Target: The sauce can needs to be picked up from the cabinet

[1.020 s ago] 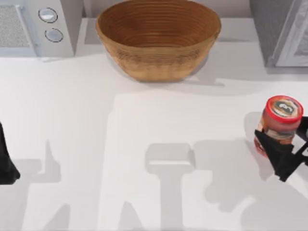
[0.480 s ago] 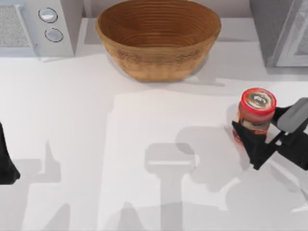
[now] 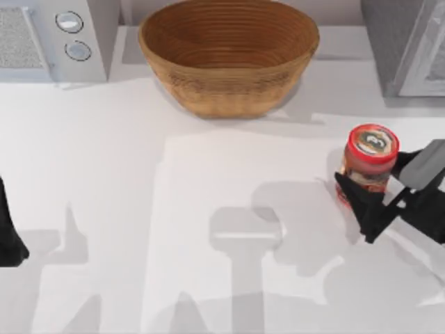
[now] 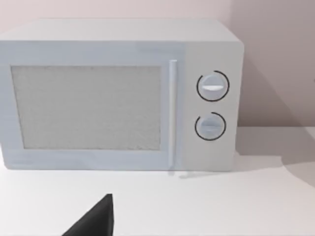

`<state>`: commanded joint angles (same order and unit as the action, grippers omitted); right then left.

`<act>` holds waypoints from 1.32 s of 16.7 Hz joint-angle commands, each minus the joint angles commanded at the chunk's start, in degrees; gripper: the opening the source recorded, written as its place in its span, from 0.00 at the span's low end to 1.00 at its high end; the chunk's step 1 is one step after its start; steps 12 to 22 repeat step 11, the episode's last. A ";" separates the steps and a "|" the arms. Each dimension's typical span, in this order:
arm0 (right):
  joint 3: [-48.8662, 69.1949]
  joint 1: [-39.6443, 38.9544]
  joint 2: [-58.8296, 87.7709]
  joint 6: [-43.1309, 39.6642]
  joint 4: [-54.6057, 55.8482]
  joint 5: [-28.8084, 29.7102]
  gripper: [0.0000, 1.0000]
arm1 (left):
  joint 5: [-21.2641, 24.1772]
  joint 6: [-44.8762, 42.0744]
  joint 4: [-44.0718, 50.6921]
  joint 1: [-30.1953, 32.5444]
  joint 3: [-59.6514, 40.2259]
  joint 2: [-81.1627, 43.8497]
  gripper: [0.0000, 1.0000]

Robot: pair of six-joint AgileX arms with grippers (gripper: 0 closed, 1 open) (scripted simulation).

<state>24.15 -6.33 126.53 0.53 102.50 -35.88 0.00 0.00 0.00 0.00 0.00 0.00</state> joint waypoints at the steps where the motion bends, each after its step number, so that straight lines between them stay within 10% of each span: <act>1: 0.00 0.00 0.00 0.00 0.00 0.00 0.68 | 0.00 0.00 0.00 0.00 0.00 0.00 1.00; 6: 0.00 0.00 0.00 0.00 0.00 0.00 1.00 | 0.00 0.00 0.00 0.00 0.00 0.00 1.00; 22: 0.00 0.00 0.00 0.00 0.00 0.00 1.00 | 0.00 0.00 0.00 0.00 0.00 0.00 1.00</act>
